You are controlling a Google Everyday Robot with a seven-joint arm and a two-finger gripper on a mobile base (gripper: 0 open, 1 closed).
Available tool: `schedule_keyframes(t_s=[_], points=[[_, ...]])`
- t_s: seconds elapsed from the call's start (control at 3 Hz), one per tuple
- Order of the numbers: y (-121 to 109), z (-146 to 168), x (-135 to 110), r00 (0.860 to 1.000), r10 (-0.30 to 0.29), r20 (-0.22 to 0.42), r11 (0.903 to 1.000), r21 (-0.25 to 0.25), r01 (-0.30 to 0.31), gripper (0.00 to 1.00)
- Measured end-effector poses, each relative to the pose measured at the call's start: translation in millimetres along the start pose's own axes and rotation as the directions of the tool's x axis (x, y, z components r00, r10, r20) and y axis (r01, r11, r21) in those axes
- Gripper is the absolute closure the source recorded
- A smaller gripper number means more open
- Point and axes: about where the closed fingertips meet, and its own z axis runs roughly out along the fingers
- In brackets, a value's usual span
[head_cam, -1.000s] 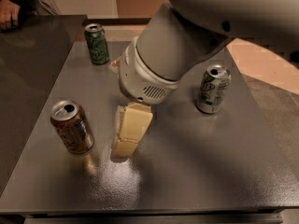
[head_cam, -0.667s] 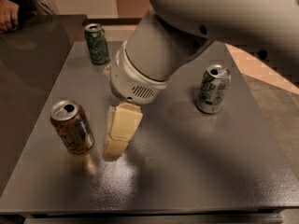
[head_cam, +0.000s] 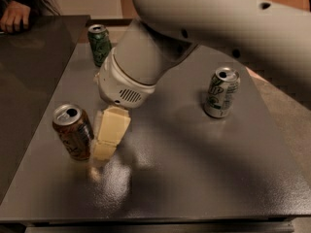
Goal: Pick orange can
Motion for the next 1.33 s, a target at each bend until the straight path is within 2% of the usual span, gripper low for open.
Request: schedule_keyframes(t_s=[1.33], points=[[3.7,34.3,-24.5,0.999,-0.035,0.032,0.9977,-0.057,0.037,0.0]])
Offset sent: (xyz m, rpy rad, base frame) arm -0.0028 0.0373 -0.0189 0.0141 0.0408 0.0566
